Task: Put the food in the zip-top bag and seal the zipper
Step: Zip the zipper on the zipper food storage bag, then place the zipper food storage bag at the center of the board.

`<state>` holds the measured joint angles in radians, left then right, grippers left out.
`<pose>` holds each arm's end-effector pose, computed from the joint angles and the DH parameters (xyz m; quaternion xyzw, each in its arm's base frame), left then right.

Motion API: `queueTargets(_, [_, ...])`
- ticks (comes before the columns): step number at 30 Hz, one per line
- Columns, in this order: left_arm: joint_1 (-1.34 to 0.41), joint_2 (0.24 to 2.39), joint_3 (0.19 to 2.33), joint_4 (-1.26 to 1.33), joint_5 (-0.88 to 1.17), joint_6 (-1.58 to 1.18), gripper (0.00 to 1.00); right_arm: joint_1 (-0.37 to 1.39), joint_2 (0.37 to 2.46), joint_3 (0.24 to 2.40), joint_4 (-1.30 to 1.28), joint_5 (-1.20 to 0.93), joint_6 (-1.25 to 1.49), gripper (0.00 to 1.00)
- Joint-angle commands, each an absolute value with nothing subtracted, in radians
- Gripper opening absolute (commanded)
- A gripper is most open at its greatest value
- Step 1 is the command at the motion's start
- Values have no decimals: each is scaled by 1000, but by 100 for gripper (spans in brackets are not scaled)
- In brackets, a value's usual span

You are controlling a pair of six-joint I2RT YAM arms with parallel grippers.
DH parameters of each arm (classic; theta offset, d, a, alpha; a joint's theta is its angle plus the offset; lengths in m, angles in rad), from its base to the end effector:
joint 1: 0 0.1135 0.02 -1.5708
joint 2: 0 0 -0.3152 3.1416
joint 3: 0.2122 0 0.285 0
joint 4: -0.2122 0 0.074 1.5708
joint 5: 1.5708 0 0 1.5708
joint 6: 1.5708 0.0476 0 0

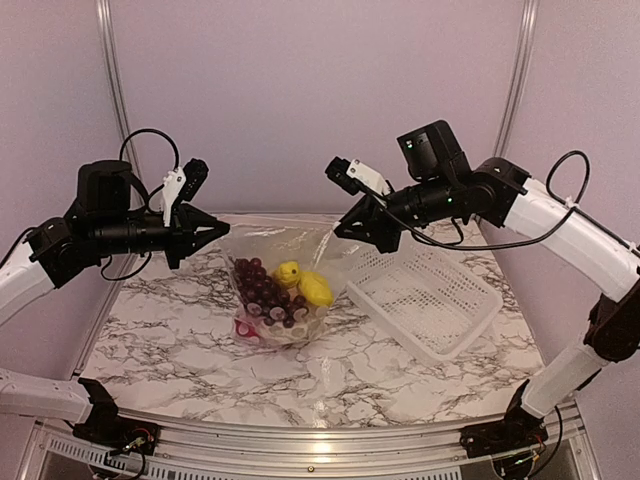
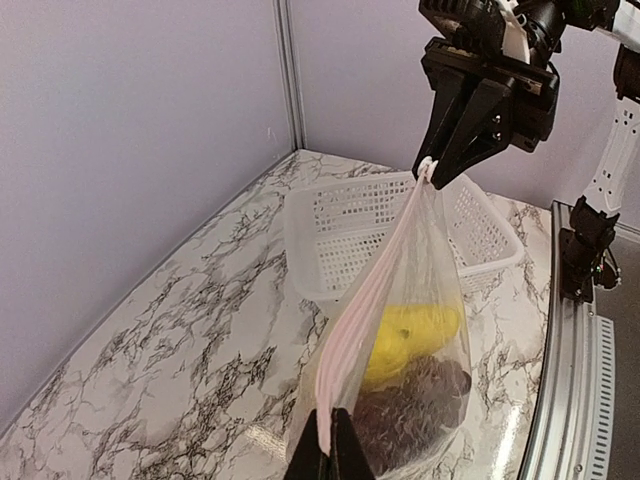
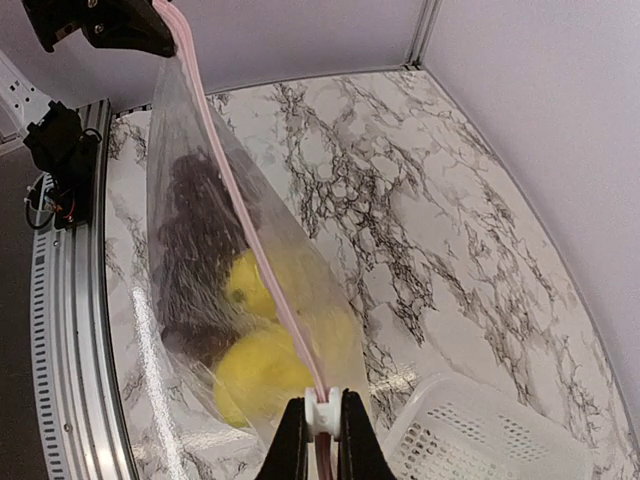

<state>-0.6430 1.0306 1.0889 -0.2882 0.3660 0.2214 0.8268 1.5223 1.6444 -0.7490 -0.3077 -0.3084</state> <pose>0.1881 -0.1623 0.4330 0.4254 0.6522 -0.2673 0.5676 0.2404 0.2824 0.4518 -0.5319 0.7047 0.2471 0.3993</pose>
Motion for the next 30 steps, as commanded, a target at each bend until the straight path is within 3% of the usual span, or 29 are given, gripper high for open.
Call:
queueTargets(1, [-602,975,1066,-310,310,226,0,763,1437,1615,-825,-183,-314,0])
queueTargets(22, [-577,987,1016,-246,338,192,0,763,1400,1551,-831,-153,-331,4])
queueTargets(26, [-575,995,1010,-240,342,195,0,763,1401,1543,-829,-152,-336,14])
queueTargets(30, [-575,1017,1009,-207,341,196,0,764,1422,1556,-816,-166,-335,15])
